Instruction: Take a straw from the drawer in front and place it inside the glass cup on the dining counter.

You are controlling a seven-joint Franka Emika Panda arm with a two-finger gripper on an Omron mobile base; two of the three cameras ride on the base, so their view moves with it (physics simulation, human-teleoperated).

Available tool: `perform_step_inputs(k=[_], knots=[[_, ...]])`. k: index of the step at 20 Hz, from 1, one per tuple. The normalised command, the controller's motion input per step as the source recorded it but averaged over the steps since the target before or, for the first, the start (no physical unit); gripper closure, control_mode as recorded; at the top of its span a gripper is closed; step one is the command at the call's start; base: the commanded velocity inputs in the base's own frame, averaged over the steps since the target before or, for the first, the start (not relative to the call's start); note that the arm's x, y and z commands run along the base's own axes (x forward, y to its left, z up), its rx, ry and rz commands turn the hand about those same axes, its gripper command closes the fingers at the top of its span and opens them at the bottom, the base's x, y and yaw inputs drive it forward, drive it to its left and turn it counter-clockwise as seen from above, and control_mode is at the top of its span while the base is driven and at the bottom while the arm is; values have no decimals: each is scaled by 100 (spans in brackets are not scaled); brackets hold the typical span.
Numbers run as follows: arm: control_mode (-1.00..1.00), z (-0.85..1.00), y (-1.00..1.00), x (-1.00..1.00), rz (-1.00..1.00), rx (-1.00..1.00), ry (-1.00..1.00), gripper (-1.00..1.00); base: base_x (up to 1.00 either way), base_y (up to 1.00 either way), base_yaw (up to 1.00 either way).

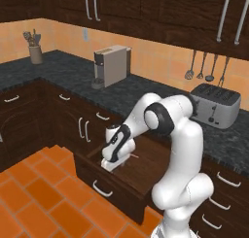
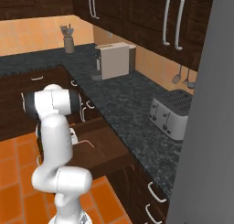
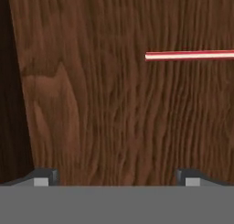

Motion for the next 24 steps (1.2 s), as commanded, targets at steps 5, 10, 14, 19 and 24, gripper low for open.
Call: perform_step_inputs(k=[5,10,14,19,24], knots=[[-100,17,71,-92,-3,1,0,-100,0,0,0],[-100,69,-22,19,1,1,0,-100,0,0,0],[-100,29,-36,59,12,0,0,-100,0,0,0],[-100,-4,-6,61,15,0,0,-100,0,0,0],[-100,-27,-4,49,16,-2,0,-100,0,0,0]])
